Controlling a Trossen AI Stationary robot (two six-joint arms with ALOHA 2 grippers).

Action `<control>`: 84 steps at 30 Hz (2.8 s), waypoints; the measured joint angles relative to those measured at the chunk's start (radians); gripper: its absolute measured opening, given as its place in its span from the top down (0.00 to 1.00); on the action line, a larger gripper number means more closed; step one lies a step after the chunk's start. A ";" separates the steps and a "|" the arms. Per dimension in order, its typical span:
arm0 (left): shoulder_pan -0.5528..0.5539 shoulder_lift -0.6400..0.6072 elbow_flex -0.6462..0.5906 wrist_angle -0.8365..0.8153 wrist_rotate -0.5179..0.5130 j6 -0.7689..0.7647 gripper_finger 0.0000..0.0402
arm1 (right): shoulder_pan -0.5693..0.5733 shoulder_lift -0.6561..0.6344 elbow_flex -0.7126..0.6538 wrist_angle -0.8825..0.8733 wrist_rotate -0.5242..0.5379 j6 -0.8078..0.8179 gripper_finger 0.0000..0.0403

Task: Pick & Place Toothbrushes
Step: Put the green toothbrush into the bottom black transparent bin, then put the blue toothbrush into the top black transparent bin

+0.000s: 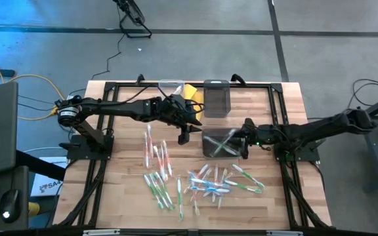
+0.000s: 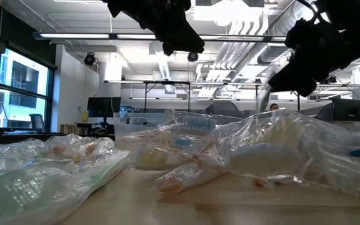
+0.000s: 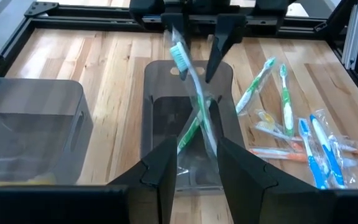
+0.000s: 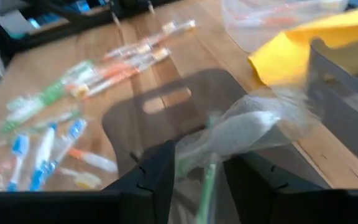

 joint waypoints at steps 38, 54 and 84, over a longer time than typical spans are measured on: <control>-0.019 0.000 0.000 -0.075 -0.017 -0.082 0.78 | -0.039 -0.350 0.000 -0.108 0.009 -0.070 0.77; -0.153 -0.159 -0.058 -0.363 -0.294 -0.144 0.98 | -0.039 -0.349 0.000 -0.098 -0.063 -0.070 0.77; -0.375 -0.516 -0.537 -0.234 -0.304 -0.527 0.97 | -0.040 -0.346 0.000 -0.090 -0.055 -0.078 0.77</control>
